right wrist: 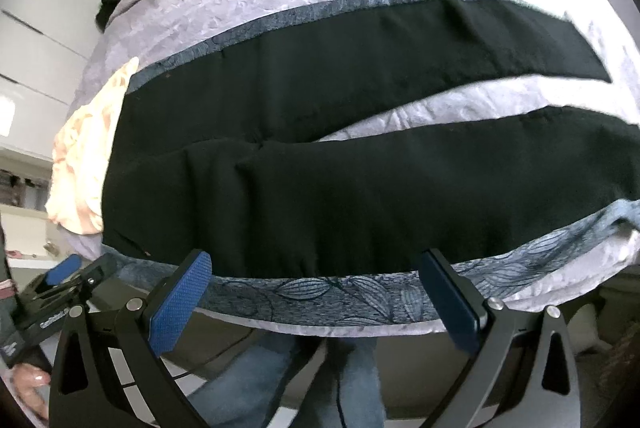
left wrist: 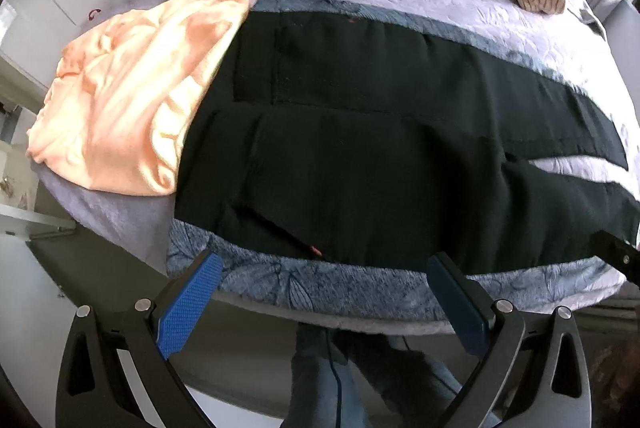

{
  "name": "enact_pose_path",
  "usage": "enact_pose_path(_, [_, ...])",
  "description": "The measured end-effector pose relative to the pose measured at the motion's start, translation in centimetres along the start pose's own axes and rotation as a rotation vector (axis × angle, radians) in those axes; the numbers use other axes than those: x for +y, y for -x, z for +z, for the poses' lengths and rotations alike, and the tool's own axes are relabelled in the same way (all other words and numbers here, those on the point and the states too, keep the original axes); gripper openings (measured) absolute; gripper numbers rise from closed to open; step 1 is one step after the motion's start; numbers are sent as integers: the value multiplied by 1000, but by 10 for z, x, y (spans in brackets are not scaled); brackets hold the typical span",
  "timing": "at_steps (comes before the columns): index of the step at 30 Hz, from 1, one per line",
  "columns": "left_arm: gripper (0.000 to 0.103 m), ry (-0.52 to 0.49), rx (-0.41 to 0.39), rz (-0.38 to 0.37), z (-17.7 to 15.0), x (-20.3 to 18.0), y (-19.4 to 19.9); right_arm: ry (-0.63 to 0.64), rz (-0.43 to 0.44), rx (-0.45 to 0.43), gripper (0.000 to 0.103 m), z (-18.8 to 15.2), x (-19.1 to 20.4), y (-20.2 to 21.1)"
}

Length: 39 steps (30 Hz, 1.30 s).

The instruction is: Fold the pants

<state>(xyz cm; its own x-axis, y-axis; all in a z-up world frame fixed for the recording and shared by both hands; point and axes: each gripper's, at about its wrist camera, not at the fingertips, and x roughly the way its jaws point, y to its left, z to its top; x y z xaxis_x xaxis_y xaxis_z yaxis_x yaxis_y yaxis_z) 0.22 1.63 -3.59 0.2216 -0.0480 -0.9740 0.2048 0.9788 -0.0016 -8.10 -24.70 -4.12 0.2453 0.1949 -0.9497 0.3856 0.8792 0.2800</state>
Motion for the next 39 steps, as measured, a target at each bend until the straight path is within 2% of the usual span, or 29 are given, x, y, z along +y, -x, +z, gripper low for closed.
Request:
enact_pose_path(3, [103, 23, -27, -14, 2, 10, -5, -40, 93, 21, 103, 1, -8, -7])
enact_pose_path(5, [103, 56, -17, -62, 1, 21, -13, -69, 174, 41, 102, -1, -13, -14])
enact_pose_path(6, [103, 68, -10, -91, 0, 24, -17, -92, 244, 54, 99, -4, -16, -20])
enact_pose_path(7, [102, 96, 0, -152, -4, 32, -24, -108, 307, 66, 95, -9, -18, -25])
enact_pose_path(8, [93, 112, 3, -186, -8, 35, -28, -128, 390, 89, 79, -14, -21, -32])
enact_pose_path(9, [90, 141, 9, -249, -15, 43, -34, -156, 495, 130, 67, -23, -25, -43])
enact_pose_path(10, [88, 165, 16, -294, -20, 49, -40, -186, 589, 181, 64, -34, -30, -56])
enact_pose_path(11, [88, 200, 22, -340, -27, 56, -46, -200, 622, 205, 64, -41, -33, -63])
enact_pose_path(13, [88, 280, 49, -417, -46, 71, -62, -214, 648, 261, 64, -61, -38, -81])
enact_pose_path(16, [88, 308, 84, -438, -63, 77, -83, -250, 623, 300, 64, -81, -50, -106])
enact_pose_path(18, [88, 304, 99, -455, -67, 76, -95, -301, 625, 275, 64, -84, -59, -119])
enact_pose_path(20, [88, 311, 108, -509, -66, 77, -107, -327, 639, 239, 64, -80, -64, -123])
enact_pose_path(22, [88, 362, 107, -543, -58, 82, -113, -344, 669, 206, 64, -74, -65, -121])
enact_pose_path(24, [88, 391, 78, -576, -53, 86, -103, -337, 706, 170, 64, -64, -62, -109])
enact_pose_path(26, [88, 372, 6, -621, -45, 88, -82, -308, 736, 131, 64, -55, -55, -95])
enact_pose_path(30, [88, 343, -35, -637, -30, 87, -67, -299, 794, 83, 64, -43, -49, -84])
enact_pose_path(31, [85, 349, -27, -631, -28, 86, -70, -311, 792, 88, 64, -41, -49, -88])
enact_pose_path(33, [67, 362, -3, -583, -26, 83, -80, -327, 777, 105, 64, -43, -52, -95])
enact_pose_path(35, [35, 367, 32, -533, -25, 83, -93, -367, 754, 133, 60, -44, -51, -103])
enact_pose_path(36, [26, 364, 46, -516, -25, 85, -98, -407, 735, 152, 42, -48, -54, -110])
enact_pose_path(37, [20, 361, 60, -502, -26, 86, -101, -436, 718, 167, 30, -50, -54, -117])
enact_pose_path(38, [19, 364, 63, -502, -27, 87, -102, -465, 703, 175, 10, -53, -58, -121])
enact_pose_path(39, [16, 367, 56, -502, -26, 89, -96, -487, 699, 166, 9, -55, -60, -121])
